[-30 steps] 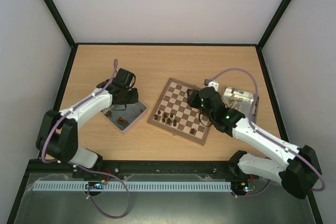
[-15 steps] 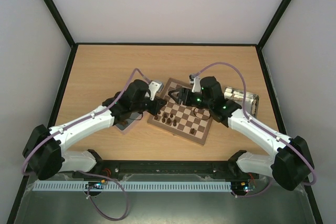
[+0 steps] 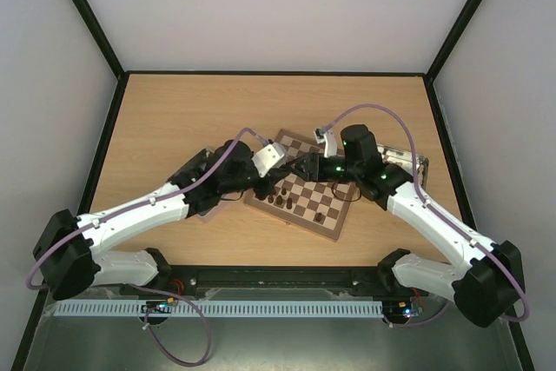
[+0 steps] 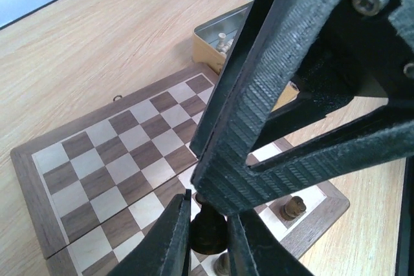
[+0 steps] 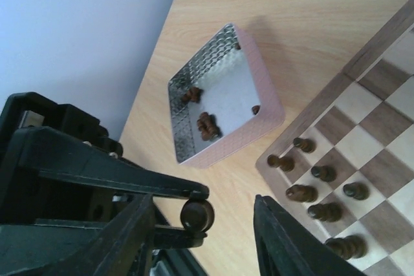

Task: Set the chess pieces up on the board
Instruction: Place the chess piece on the chessboard.

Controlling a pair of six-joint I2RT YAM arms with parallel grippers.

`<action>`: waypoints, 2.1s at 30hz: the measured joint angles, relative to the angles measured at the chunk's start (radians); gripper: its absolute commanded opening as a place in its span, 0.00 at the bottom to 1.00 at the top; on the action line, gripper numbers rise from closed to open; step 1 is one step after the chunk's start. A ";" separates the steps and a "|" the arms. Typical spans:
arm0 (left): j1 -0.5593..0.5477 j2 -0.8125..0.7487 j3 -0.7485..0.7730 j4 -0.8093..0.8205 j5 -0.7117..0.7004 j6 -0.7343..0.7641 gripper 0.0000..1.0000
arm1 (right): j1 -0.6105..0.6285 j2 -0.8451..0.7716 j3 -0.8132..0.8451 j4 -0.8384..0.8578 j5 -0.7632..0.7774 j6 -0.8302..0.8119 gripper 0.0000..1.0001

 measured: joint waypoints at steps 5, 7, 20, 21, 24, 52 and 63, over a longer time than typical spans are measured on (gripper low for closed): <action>-0.010 -0.033 -0.030 0.014 0.005 0.054 0.13 | -0.001 -0.006 0.002 -0.012 -0.058 -0.011 0.27; -0.011 -0.044 -0.042 0.020 0.008 0.064 0.13 | -0.001 -0.002 0.002 -0.011 -0.086 -0.011 0.27; -0.011 -0.080 -0.080 0.019 0.033 0.087 0.13 | -0.006 0.050 0.001 0.018 -0.198 -0.006 0.15; -0.011 -0.085 -0.085 0.020 0.034 0.087 0.13 | -0.006 0.053 0.000 0.021 -0.204 -0.006 0.15; -0.011 -0.100 -0.094 0.019 0.036 0.087 0.12 | -0.007 0.059 -0.005 0.038 -0.227 0.000 0.20; 0.014 -0.156 -0.118 0.081 -0.217 -0.127 0.80 | 0.006 0.096 -0.006 -0.038 0.282 -0.071 0.02; 0.206 -0.150 -0.124 0.013 -0.299 -0.475 0.80 | 0.142 0.228 -0.012 -0.055 0.602 -0.127 0.02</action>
